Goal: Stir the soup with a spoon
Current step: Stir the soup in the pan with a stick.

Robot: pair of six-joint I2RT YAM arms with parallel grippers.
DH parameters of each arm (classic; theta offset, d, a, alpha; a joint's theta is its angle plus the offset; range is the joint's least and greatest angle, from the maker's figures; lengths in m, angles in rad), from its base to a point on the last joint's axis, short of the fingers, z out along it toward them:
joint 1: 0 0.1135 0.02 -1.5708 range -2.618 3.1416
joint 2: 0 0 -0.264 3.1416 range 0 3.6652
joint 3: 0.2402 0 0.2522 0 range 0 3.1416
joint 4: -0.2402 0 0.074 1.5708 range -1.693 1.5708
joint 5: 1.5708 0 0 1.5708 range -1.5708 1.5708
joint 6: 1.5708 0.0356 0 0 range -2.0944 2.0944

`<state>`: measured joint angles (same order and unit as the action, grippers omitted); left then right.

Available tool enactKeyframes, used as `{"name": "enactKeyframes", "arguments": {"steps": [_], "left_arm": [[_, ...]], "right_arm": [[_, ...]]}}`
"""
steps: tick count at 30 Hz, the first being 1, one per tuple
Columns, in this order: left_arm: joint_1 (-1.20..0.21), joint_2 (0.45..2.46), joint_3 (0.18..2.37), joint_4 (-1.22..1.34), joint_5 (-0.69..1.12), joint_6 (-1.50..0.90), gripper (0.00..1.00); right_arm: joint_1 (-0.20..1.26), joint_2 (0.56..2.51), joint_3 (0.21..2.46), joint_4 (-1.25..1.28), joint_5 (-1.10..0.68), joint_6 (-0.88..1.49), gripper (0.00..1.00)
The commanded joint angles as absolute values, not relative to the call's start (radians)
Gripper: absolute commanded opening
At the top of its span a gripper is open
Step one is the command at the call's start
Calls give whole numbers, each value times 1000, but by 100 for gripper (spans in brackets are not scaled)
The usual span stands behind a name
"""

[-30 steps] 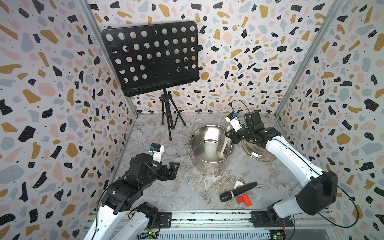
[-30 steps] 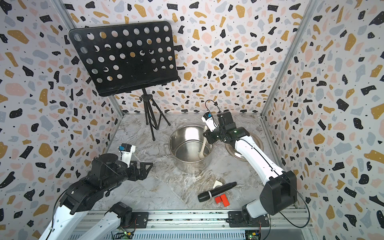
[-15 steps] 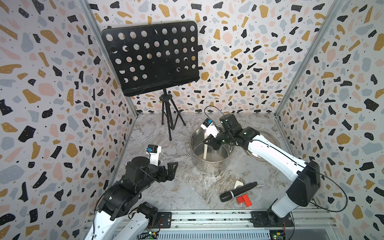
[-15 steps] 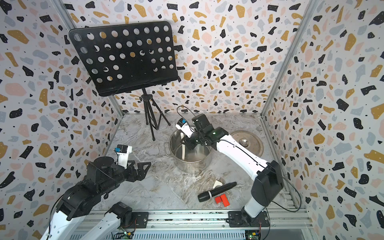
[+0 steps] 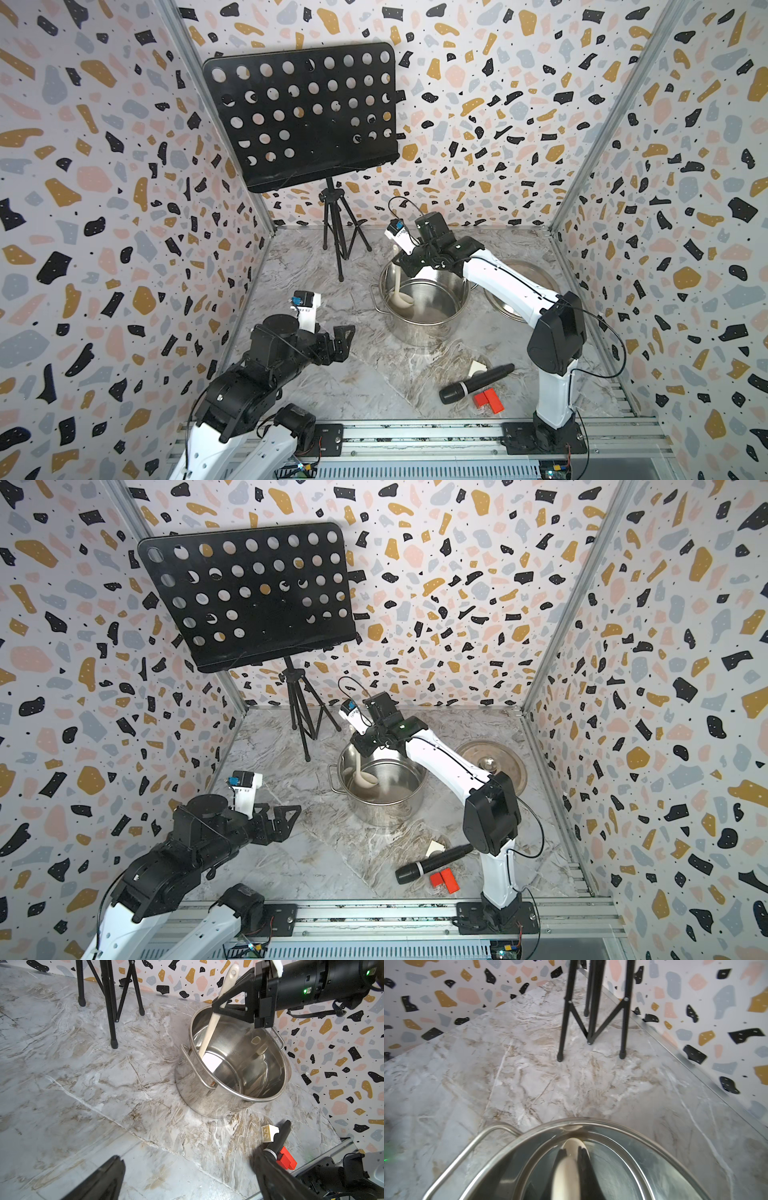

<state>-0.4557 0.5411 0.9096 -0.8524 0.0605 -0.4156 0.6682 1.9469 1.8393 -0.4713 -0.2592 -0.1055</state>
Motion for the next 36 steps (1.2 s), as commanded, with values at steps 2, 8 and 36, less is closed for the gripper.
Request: {"name": "enactKeyframes", "arguments": {"steps": [2,8,36], "left_arm": [[-457,525,924,-849,44,-424,99],[-457,514,922,-863,39,-424,100],[-457,517,919,-865,42,-421,99]], "right_arm": [[591,1868,1843,-472,-186,-100,0],[498,1748,1683,-469,-210,-113,0],[604,1587,1448,-297,-618,-25,0]]}}
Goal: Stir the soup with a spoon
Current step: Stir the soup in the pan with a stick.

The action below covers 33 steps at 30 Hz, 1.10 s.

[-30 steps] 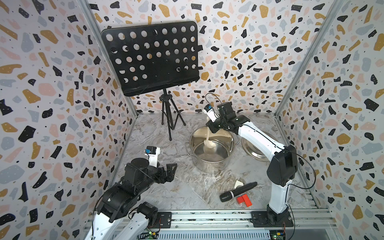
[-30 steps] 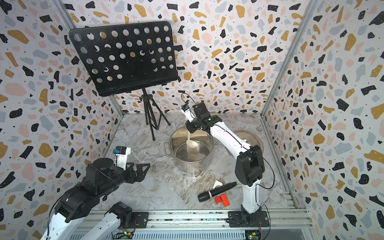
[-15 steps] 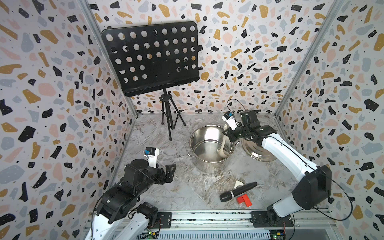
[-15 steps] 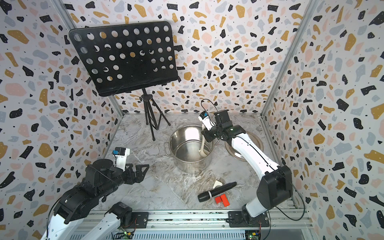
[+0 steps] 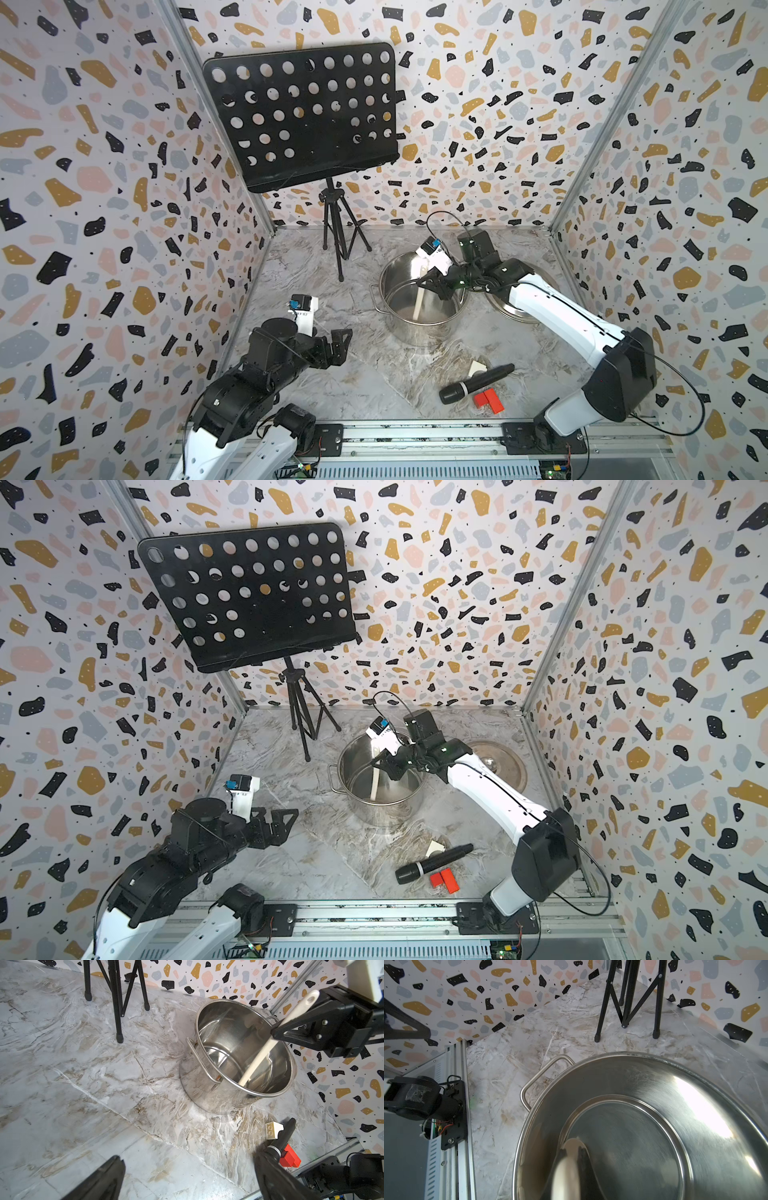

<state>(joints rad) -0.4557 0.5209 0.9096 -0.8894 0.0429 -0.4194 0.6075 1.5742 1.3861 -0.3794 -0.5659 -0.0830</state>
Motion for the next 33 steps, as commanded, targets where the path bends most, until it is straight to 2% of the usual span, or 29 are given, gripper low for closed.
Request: {"name": "enactKeyframes", "arguments": {"steps": [1,4,10,15,26,33], "left_arm": [[-457,516,916,-865,41,-423,100],[-457,515,912,-863,41,-425,100],[-458,521,924,-865,41,-415,100],[-457,526,922,-876,46,-411,99],[-458,559,929,-865,55,-391,100],[-457,562,951,-878,54,-368,100]], "right_arm": [[605,1608,1469,-294,-618,-21,0],[604,1673,1524,-285,-602,-3,0],[590,1784,1652,-345,-437,-22,0],[550,1805,1692,-353,-358,-20,0],[430,1668,1563,-411,-316,-85,0],[421,1531,1420,-534,-339,-187,0]]}}
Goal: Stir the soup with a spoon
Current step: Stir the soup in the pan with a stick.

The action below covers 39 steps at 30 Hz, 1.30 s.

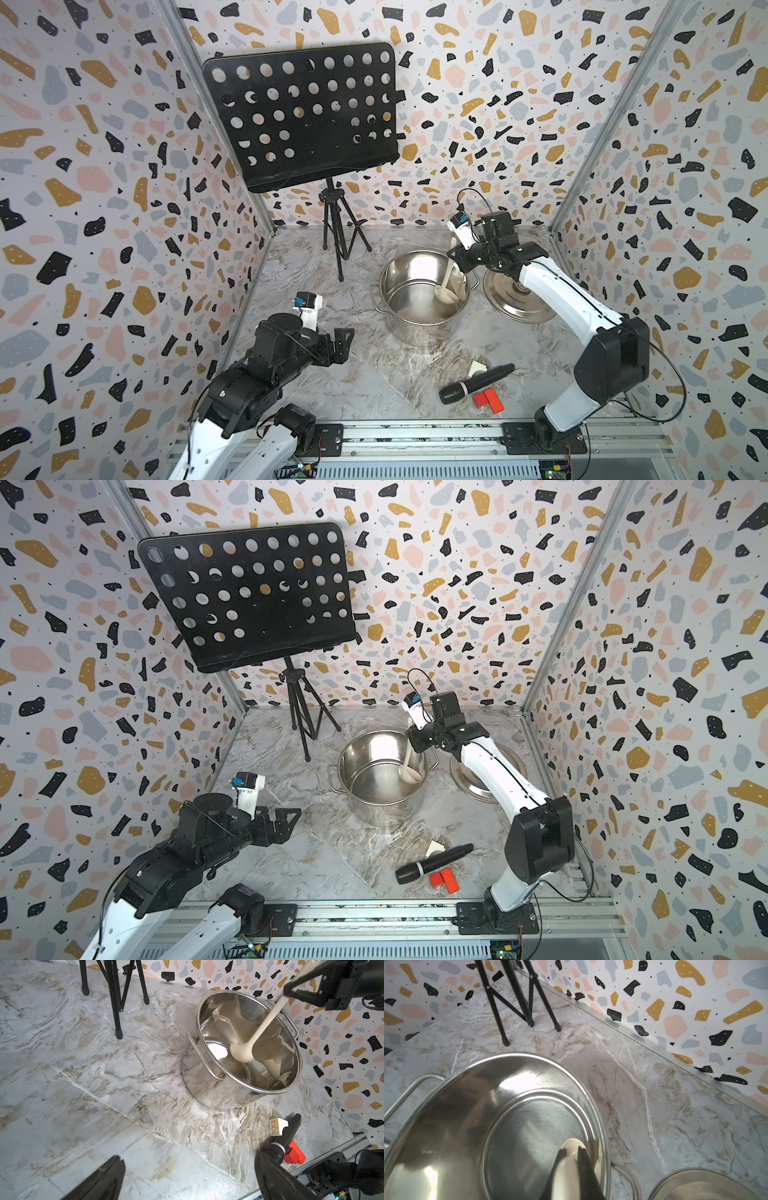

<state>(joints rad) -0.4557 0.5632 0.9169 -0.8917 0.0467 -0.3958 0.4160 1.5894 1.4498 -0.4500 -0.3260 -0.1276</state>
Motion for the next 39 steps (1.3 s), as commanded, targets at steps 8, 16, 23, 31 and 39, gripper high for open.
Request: {"name": "enactKeyframes", "arguments": {"steps": [8,16,23,31,39], "left_arm": [[-458,571,939,-831,35,-362,99],[-457,579,939,-825,38,-367,100],[-458,544,922,-845,34,-377,99],[-457,540,930,-856,28,-370,99],[-457,541,947,-873,25,-369,99]], "right_arm": [[474,1447,1340,-522,-515,-140,0],[611,1530,1430,-476,-542,-115,0],[627,1649,1532,-406,-584,-83,0],[611,1841,1723,-379,-457,-92,0],[547,1879,1794,-380,-273,-68,0]]}}
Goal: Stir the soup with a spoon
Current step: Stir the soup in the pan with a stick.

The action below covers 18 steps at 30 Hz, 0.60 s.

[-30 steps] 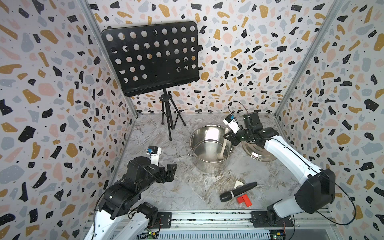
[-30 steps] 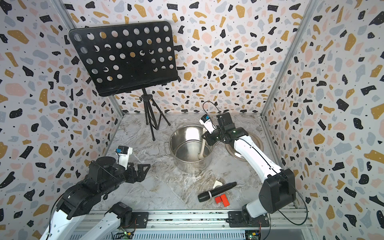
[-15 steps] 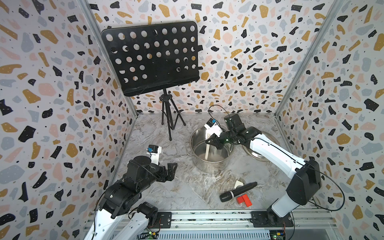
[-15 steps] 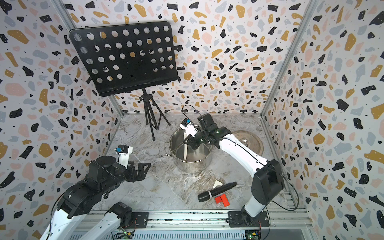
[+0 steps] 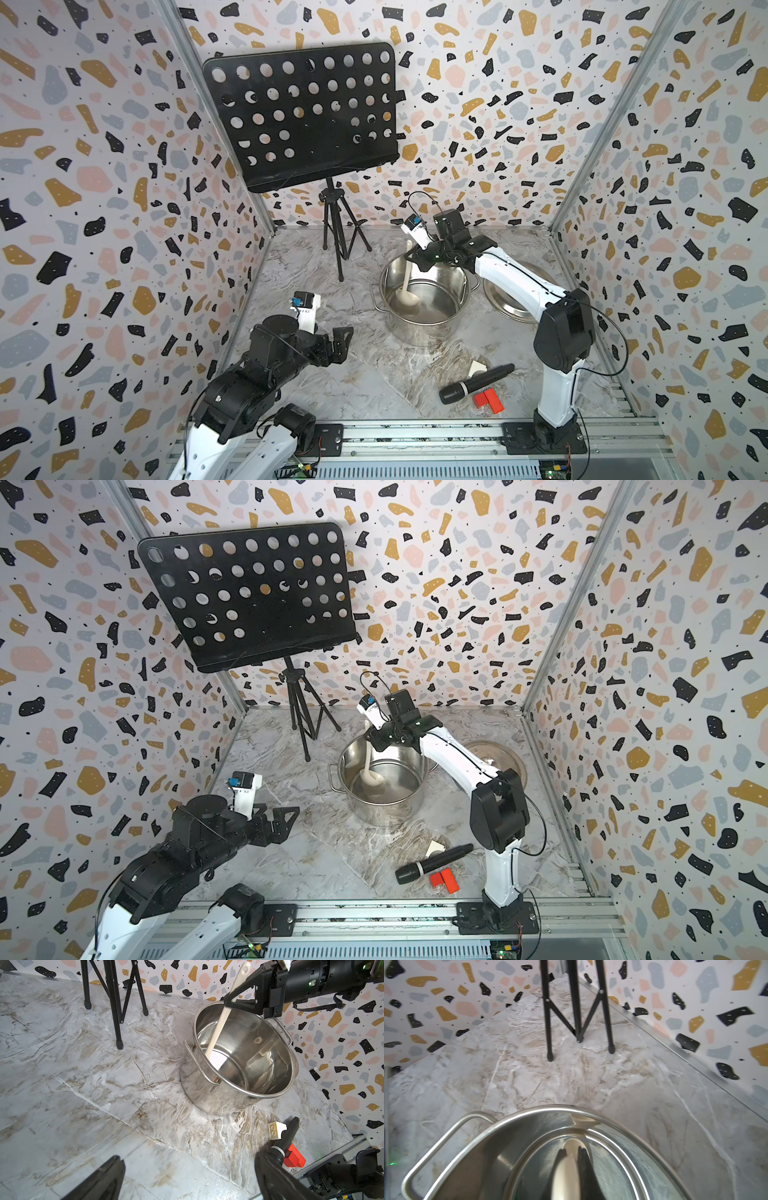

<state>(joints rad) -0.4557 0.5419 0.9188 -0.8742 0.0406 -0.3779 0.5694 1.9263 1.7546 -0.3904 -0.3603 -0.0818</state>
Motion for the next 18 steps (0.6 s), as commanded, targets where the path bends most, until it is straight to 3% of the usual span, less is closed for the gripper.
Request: {"name": "enactKeyframes", "arguments": {"steps": [1,11,18], "left_arm": [[-458,540,948,-876,25,-368,99],[-457,544,950,-868,23,-369,99],[-458,554,952,-862,24,-356,99]], "right_arm": [[538,1869,1781,-379,-253,-68,0],[482,1631,1520,-418,-185,-144,0],[499,1446,1336,-431,-327,-118,0]]}}
